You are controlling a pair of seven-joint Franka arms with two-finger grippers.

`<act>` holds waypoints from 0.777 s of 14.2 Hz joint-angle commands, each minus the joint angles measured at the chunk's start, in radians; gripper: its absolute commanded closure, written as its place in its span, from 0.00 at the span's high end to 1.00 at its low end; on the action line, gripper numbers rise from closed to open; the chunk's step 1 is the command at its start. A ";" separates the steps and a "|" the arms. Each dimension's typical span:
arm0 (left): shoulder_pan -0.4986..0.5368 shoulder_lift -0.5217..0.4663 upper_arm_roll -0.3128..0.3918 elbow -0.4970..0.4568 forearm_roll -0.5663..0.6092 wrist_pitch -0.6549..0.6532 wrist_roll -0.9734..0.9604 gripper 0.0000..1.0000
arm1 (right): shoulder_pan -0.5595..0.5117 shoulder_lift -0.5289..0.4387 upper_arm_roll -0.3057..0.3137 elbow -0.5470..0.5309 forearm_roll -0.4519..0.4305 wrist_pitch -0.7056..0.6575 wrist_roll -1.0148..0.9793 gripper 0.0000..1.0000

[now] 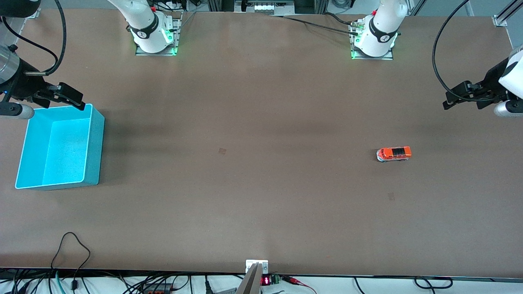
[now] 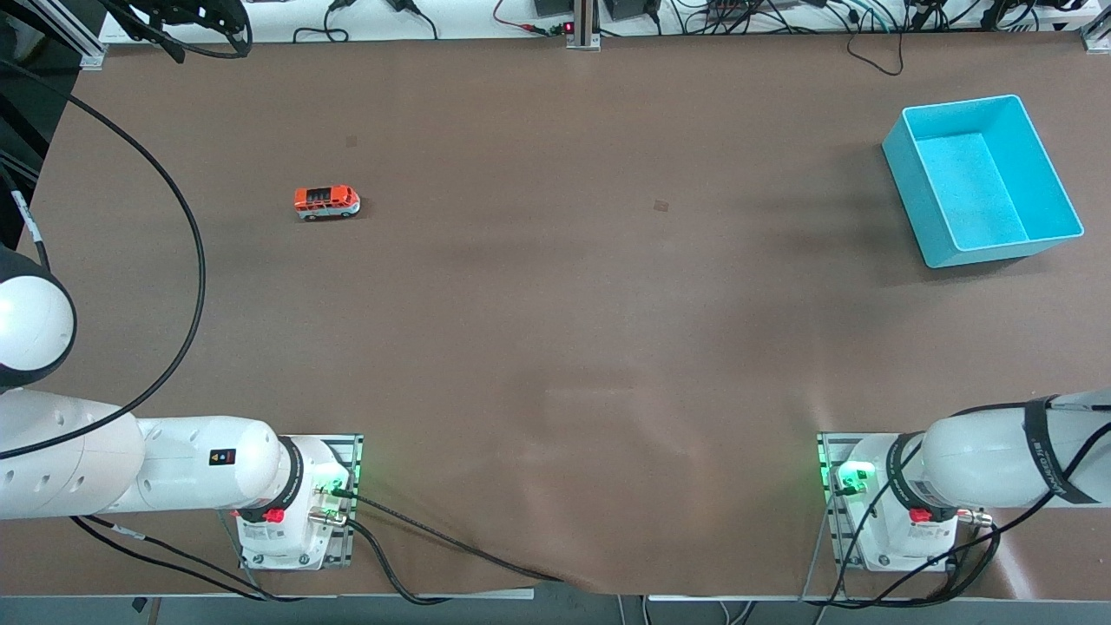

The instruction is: Wind up bus and store in blue box

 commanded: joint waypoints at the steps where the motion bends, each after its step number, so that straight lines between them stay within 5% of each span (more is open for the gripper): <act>1: 0.007 -0.015 -0.001 0.003 0.019 -0.020 0.016 1.00 | -0.007 -0.004 0.002 0.002 0.012 -0.011 -0.014 1.00; 7: -0.012 0.022 -0.009 0.017 0.057 -0.057 0.004 1.00 | -0.007 -0.004 0.002 0.002 0.012 -0.011 -0.012 1.00; 11: -0.015 0.129 -0.021 0.017 0.057 -0.057 0.004 1.00 | -0.005 -0.004 0.002 0.002 0.012 -0.011 -0.014 1.00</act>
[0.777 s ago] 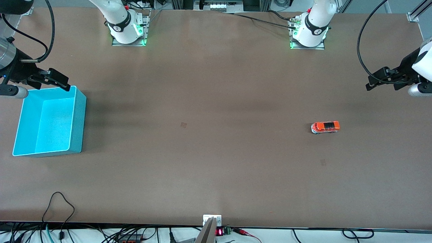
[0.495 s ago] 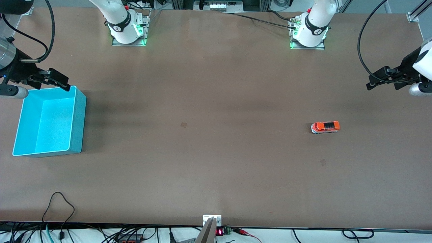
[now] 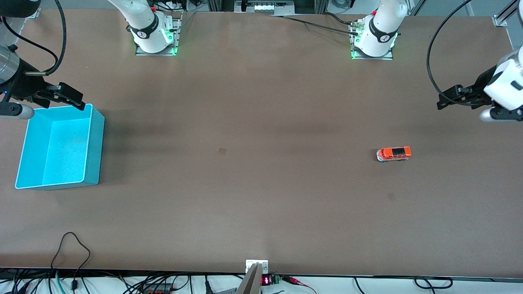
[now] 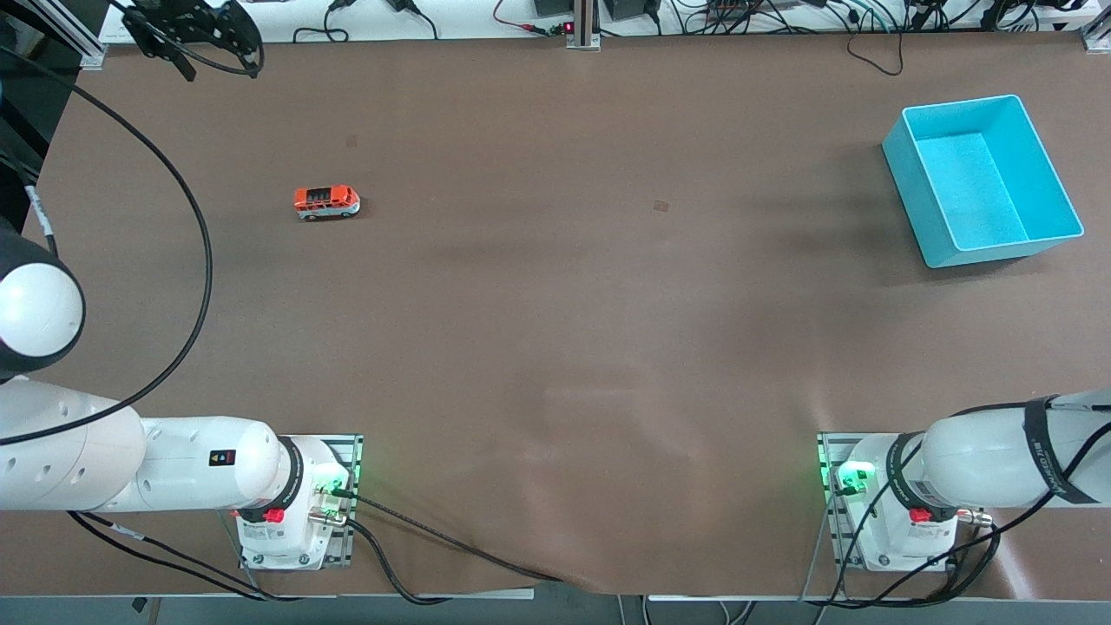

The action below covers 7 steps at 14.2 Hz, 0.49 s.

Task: Wind up bus and store in blue box
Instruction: 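Move the left gripper down over the orange toy bus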

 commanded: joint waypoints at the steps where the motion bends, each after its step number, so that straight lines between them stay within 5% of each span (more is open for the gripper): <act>1: -0.011 0.097 -0.007 0.021 0.025 -0.012 0.002 1.00 | -0.007 -0.004 0.002 0.002 0.012 -0.011 -0.014 1.00; 7: 0.006 0.200 -0.004 -0.058 0.036 0.107 0.233 1.00 | -0.007 -0.004 0.002 0.002 0.012 -0.011 -0.012 1.00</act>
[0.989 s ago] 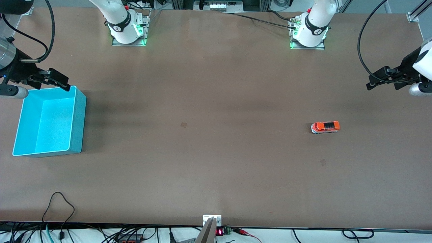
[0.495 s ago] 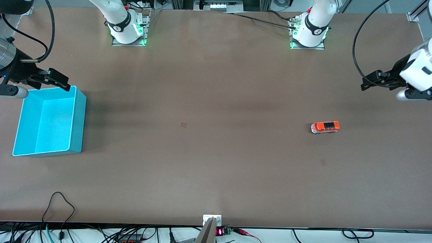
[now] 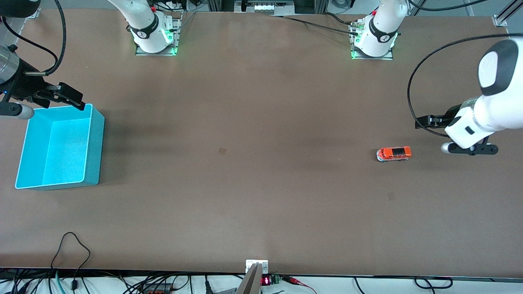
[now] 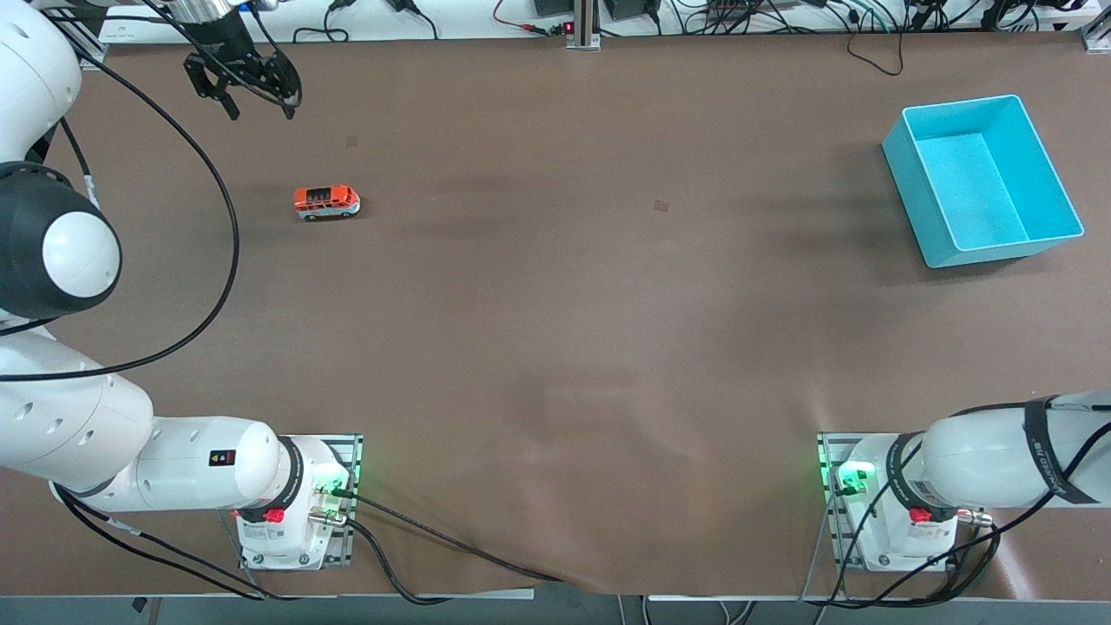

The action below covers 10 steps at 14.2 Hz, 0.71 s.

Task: Wind up bus and store in blue box
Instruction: 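Move the left gripper down over the orange toy bus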

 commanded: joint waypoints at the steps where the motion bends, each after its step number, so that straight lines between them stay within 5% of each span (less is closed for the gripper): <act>1: 0.013 0.026 -0.001 -0.061 0.020 0.080 0.188 1.00 | -0.008 -0.004 0.002 0.002 0.012 -0.011 -0.012 1.00; 10: 0.029 0.104 0.003 -0.259 0.118 0.489 0.978 1.00 | -0.008 -0.006 0.000 0.002 0.012 -0.053 -0.004 1.00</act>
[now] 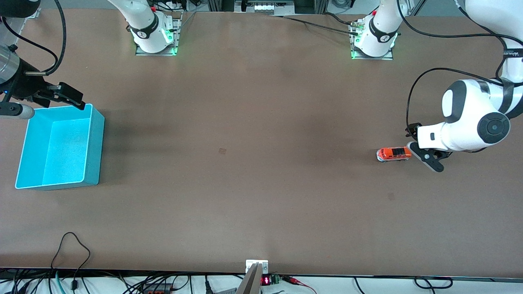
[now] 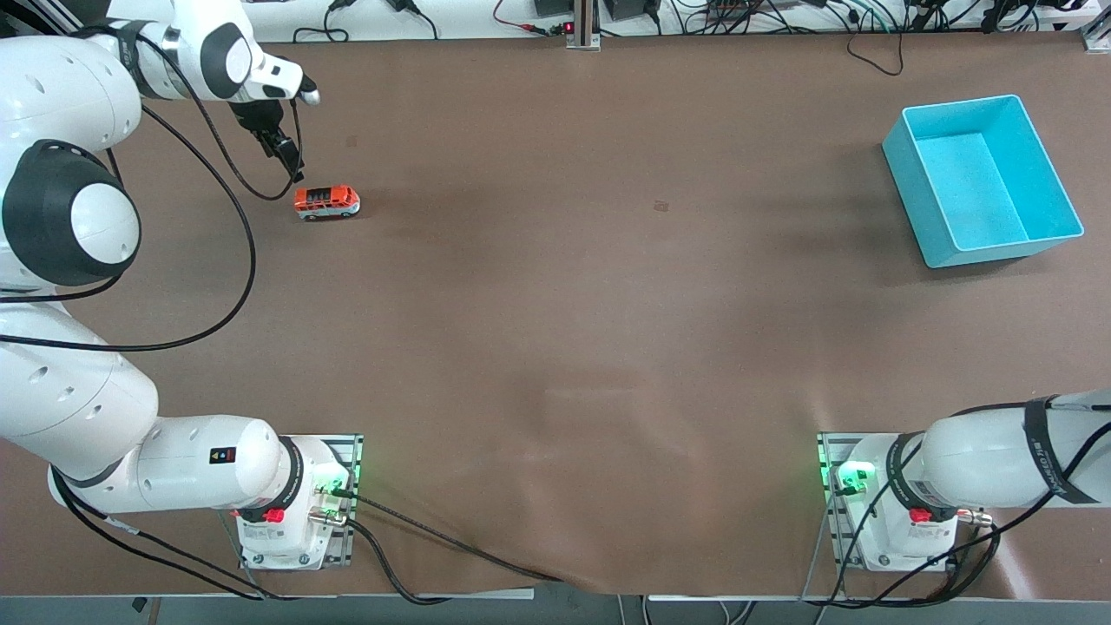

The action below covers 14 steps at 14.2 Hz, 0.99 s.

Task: Wind up bus and store in blue box
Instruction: 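Move the left gripper down over the orange toy bus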

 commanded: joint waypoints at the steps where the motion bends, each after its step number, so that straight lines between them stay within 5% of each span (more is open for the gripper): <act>1: -0.001 0.009 -0.002 -0.042 0.022 0.145 0.306 1.00 | -0.010 -0.006 0.001 0.003 0.012 -0.029 -0.004 1.00; 5: -0.002 0.043 -0.004 -0.073 0.024 0.278 0.500 1.00 | -0.019 -0.004 0.001 0.003 0.015 -0.029 -0.006 1.00; 14: -0.002 0.098 -0.005 -0.125 0.021 0.362 0.544 1.00 | -0.017 -0.004 0.001 0.003 0.015 -0.026 -0.004 1.00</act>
